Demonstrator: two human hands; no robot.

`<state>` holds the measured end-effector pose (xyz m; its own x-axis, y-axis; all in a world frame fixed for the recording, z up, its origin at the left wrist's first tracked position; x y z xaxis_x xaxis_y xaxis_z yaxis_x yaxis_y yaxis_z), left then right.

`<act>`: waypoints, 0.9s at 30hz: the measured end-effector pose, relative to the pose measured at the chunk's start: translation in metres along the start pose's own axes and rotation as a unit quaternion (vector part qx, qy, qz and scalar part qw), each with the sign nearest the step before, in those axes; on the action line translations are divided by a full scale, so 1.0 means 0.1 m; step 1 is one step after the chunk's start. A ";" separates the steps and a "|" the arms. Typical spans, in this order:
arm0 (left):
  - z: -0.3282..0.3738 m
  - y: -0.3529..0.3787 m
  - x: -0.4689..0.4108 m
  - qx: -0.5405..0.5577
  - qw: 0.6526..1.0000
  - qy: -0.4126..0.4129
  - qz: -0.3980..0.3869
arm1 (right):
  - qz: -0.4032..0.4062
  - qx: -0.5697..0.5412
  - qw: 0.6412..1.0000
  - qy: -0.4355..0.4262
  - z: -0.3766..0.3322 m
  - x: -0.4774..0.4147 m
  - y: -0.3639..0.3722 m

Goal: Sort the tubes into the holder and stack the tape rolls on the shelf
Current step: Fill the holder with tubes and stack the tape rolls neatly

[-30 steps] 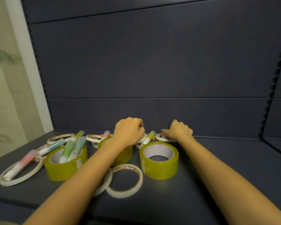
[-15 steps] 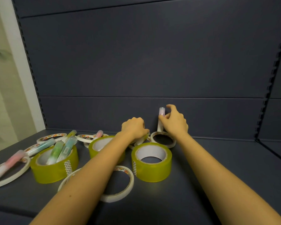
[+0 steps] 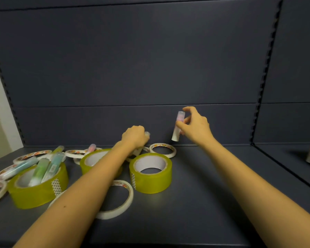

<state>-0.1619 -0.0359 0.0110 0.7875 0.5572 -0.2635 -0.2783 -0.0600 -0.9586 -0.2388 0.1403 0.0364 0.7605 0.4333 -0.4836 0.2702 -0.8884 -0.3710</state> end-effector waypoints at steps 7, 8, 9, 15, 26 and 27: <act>0.16 -0.58 0.30 0.190 0.967 0.095 0.138 | 0.025 0.009 1.000 -0.017 -0.02 0.32 -0.41; 0.22 -0.62 0.35 0.205 0.963 0.115 0.133 | 0.031 0.017 0.999 -0.021 -0.02 0.37 -0.48; 0.29 -0.65 0.41 0.215 0.959 0.133 0.125 | 0.036 0.027 0.999 -0.025 -0.02 0.42 -0.56; 0.90 -0.68 0.67 0.247 0.936 0.224 0.112 | 0.060 0.079 0.994 -0.037 0.05 0.74 -1.09; 2.40 -0.57 1.05 0.256 0.907 0.324 0.085 | 0.091 0.142 0.984 -0.049 0.51 1.14 -2.39; 2.56 -0.55 1.10 0.258 0.905 0.327 0.084 | 0.092 0.145 0.984 -0.048 0.57 1.16 -2.54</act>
<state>-0.2009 0.2404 0.0625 0.8204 -0.0427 -0.5702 -0.5115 0.3909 -0.7652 -0.2530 0.4249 0.0290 0.7183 0.2943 -0.6305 -0.0561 -0.8787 -0.4741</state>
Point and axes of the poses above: each hand's wrist, its own x-axis away from the middle knuckle, its own y-axis out of the palm, z = x × y, the point moved 3 cm from there along -x, towards the middle knuckle, and after that the axes turned 10 degrees about -x, right-handed, at the moved point
